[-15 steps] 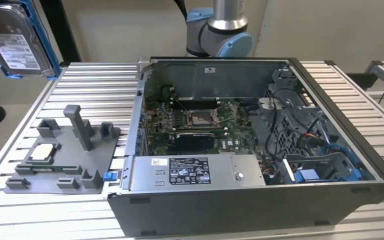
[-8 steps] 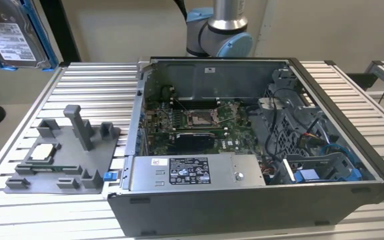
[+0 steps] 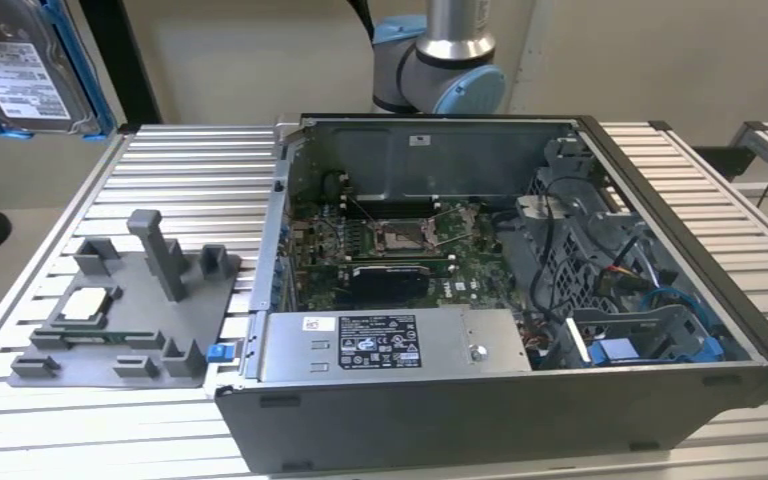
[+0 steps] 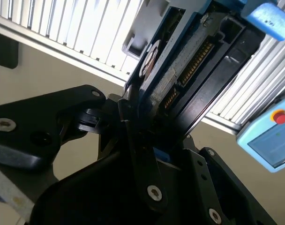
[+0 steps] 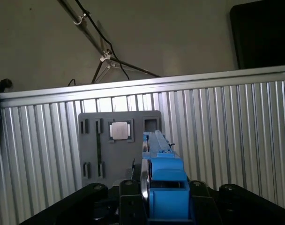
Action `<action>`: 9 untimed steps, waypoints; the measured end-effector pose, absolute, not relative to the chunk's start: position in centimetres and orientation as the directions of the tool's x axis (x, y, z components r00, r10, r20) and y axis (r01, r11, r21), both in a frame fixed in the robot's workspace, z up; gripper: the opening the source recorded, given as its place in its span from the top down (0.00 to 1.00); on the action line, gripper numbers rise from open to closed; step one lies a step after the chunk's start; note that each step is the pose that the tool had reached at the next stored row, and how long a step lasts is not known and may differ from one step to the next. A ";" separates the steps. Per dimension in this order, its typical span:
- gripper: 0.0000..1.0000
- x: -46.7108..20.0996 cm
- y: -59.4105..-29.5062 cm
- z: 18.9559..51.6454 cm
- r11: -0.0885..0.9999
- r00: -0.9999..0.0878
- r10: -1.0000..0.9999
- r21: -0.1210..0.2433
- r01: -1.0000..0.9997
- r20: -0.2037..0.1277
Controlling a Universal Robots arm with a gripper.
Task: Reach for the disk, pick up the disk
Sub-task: 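Pick up the disk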
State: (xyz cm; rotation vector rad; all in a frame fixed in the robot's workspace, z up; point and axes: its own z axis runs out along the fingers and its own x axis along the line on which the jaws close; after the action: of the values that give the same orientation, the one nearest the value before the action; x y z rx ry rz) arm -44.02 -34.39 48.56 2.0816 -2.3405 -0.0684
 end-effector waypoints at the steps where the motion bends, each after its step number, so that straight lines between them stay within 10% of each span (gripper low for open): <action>1: 1.00 -44.0 -34.4 48.7 0.116 -0.117 -0.993 0.038 -0.992 -0.023; 9: 1.00 -44.0 -34.4 49.9 0.116 -0.117 -0.993 0.038 -0.993 -0.023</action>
State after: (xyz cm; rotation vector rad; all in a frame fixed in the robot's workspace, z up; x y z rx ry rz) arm -44.02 -34.39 49.91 2.0822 -2.3403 -0.0683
